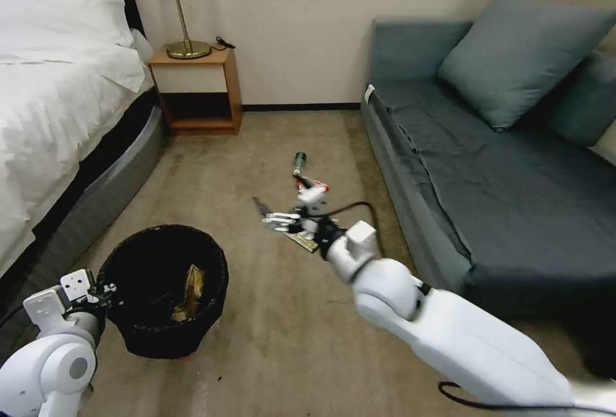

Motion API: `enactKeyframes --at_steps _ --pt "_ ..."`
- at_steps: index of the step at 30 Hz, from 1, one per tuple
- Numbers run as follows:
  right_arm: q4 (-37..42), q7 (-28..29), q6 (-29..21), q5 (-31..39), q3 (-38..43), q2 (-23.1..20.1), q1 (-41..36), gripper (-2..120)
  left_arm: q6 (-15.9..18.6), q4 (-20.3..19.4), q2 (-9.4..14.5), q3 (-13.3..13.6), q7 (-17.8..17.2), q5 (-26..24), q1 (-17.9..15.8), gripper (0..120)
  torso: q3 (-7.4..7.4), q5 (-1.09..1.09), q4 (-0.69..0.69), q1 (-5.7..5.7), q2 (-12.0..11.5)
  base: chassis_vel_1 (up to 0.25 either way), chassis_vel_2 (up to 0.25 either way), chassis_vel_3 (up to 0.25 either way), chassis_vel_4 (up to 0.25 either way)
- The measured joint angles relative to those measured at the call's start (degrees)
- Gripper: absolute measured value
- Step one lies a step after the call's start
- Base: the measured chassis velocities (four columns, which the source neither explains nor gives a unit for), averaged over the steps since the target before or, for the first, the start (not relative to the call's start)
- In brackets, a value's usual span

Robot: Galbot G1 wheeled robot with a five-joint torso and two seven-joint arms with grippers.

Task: Pick up the trash bin, then pick up the garbage on the floor and place it into the trash bin.

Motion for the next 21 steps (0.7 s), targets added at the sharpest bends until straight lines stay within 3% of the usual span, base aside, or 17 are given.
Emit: enactKeyframes --at_steps 7,12,21 --pt "5.5 1.7 0.6 -14.2 18.4 1.5 -17.0 100 0.0 1.4 -0.4 0.4 0.7 0.9 -0.9 3 0.0 -0.03 0.0 0.0 0.0 0.0 0.0 0.0 0.0" --pt "6.8 2.1 0.8 -18.7 22.2 4.1 -23.5 100 0.0 1.9 -0.3 0.4 0.9 1.2 -1.4 3 0.0 -0.04 0.01 0.0 0.0 0.0 0.0 0.0 0.0" --pt "6.7 1.0 1.4 -21.4 22.8 8.1 -27.0 100 0.0 2.5 -0.3 0.1 1.2 1.4 -1.8 3 0.0 -0.05 0.01 0.0 0.0 0.0 0.0 0.0 0.0"
